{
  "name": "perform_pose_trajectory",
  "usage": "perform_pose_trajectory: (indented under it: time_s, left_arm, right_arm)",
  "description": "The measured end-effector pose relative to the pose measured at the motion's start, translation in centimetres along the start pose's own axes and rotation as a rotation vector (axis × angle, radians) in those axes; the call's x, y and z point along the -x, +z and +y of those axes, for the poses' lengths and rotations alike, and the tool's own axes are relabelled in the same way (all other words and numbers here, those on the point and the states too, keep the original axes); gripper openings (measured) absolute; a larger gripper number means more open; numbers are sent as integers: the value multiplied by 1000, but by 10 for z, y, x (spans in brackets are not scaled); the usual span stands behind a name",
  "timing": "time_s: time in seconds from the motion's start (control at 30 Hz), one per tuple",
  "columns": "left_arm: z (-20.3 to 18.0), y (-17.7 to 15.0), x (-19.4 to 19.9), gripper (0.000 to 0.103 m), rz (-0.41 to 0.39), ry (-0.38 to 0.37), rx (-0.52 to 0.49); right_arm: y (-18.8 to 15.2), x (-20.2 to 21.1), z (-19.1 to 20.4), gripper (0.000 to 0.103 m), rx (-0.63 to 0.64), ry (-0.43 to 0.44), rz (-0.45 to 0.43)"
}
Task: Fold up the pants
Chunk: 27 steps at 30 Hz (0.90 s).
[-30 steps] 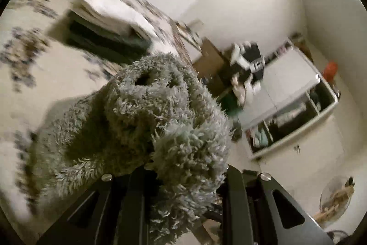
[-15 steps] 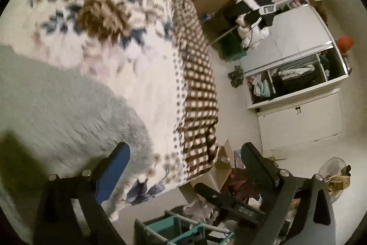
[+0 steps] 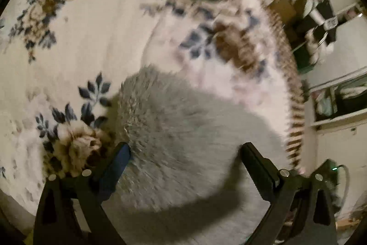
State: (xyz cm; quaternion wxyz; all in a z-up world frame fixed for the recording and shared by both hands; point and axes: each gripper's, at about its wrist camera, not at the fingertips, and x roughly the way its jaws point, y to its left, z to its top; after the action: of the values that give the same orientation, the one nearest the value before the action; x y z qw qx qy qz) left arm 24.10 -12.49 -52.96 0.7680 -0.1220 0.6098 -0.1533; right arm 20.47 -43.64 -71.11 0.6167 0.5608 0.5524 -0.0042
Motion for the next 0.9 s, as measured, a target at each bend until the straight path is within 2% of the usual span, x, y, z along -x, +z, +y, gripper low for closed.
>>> perform_pose_trajectory:
  time_s: [0.03,0.07,0.1,0.13,0.17,0.23,0.3,0.33,0.4,0.47,0.5,0.6,0.7,0.73,0.77,0.83,0.9]
  left_arm:
    - [3,0,-3,99,0,2,11]
    - [7,1,-6,99,-4,-7,24]
    - [11,3,-10,99,-7,-5,34]
    - [12,5,-11,99,-9,-5,42]
    - [16,7,-13,99,-8,-17,54]
    - [20,12,-15,101,2,-21,73]
    - [21,17,-19,101,10,-40,79]
    - [19,19,-20,101,19,-44,74]
    - [14,19,-18,101,19,-29,51]
    - [14,17,-11,101,27,-38,61]
    - [14,17,-5,101,22,-51,71]
    - [14,17,11,101,-4,-83,92]
    - [10,24,20,101,-38,-91,86]
    - [9,27,17,101,-37,-87,83]
    - [9,30,12,101,-34,-74,83]
    - [12,37,-2,101,-22,-48,75]
    - [22,43,-22,101,9,-21,79]
  right_arm:
    - [0,-5,-5,87,-24,48,9]
    - [-2,-8,-7,74,-29,73,12]
    - [-5,-7,-6,28,-12,34,13]
    - [-9,-4,-3,16,9,-19,15]
    - [-12,2,-3,15,19,-38,1]
    - [-21,21,-6,12,50,-139,-55]
    - [-17,29,-17,12,46,-233,-72]
    - [-13,27,-24,13,40,-246,-51]
    - [-8,21,-25,19,35,-209,4]
    - [-6,24,-14,55,67,-244,4]
    - [-6,28,-9,60,84,-251,-21]
    - [-4,49,13,64,134,-185,-108]
    - [13,42,32,75,171,-121,-123]
    - [22,34,40,82,188,-111,-121]
    - [31,22,48,87,217,-95,-103]
    - [45,-5,69,87,306,-87,-50]
    - [47,-32,90,87,432,-145,13]
